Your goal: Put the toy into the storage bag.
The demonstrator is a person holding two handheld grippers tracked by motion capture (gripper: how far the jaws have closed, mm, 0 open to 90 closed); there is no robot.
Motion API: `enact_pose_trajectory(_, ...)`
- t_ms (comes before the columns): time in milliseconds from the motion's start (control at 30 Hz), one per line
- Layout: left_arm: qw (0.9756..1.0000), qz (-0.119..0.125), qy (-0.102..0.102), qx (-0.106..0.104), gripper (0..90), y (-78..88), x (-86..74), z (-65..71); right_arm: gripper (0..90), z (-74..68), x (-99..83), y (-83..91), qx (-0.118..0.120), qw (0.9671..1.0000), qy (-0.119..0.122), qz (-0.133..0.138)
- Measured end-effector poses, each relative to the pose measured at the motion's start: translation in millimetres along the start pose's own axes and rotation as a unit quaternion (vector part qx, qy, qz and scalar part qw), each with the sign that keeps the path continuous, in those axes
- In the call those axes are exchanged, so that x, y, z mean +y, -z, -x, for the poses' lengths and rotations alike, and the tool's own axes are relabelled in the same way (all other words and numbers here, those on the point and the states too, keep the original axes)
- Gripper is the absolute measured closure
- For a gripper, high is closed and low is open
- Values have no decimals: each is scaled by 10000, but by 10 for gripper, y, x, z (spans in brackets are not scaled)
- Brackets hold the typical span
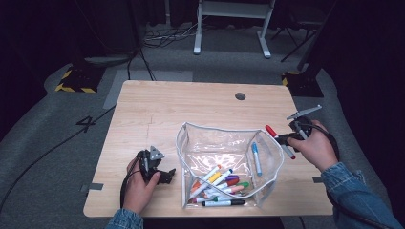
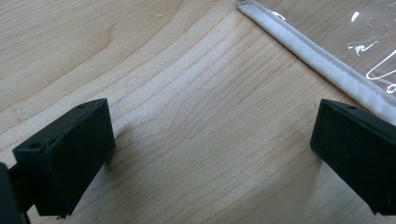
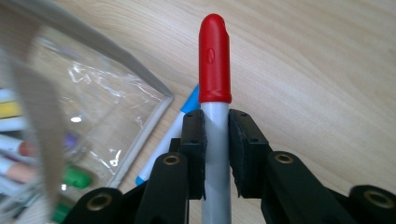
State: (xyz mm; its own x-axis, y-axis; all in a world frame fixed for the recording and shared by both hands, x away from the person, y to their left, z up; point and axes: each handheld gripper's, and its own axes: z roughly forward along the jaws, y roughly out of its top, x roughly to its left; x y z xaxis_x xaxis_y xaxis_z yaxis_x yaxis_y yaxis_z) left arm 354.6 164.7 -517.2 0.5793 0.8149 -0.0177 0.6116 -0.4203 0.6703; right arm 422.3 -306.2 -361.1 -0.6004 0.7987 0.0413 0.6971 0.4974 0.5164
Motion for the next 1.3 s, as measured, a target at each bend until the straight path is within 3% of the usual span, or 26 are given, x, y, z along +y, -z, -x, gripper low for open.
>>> enact_pose_trajectory(367, 10000, 0, 0, -1, 0, 0, 0, 0, 773, -415, 379, 575, 227, 9973, 651, 266)
enact_pose_trajectory(633, 10000, -8, -17, -2, 0, 1, 0, -3, 774, -814, 564, 742, 485, 9915, 1175, 280)
enact_pose_trajectory(767, 10000, -9, -18, -1, 0, 1, 0, -3, 773, -1007, 625, 749, 633, 9876, 1413, 253)
enact_pose_trajectory(867, 10000, -3, 0, -3, 0, 0, 0, -1, 773, -1169, 657, 706, 788, 9828, 1656, 225)
enact_pose_trajectory(1100, 10000, -2, -1, -3, 0, 0, 1, -1, 773, -1524, 694, 525, 1069, 9720, 2091, -9)
enact_pose_trajectory(1300, 10000, -4, -2, -2, 0, 1, 1, -1, 773, -1715, 692, 284, 1258, 9635, 2342, -319)
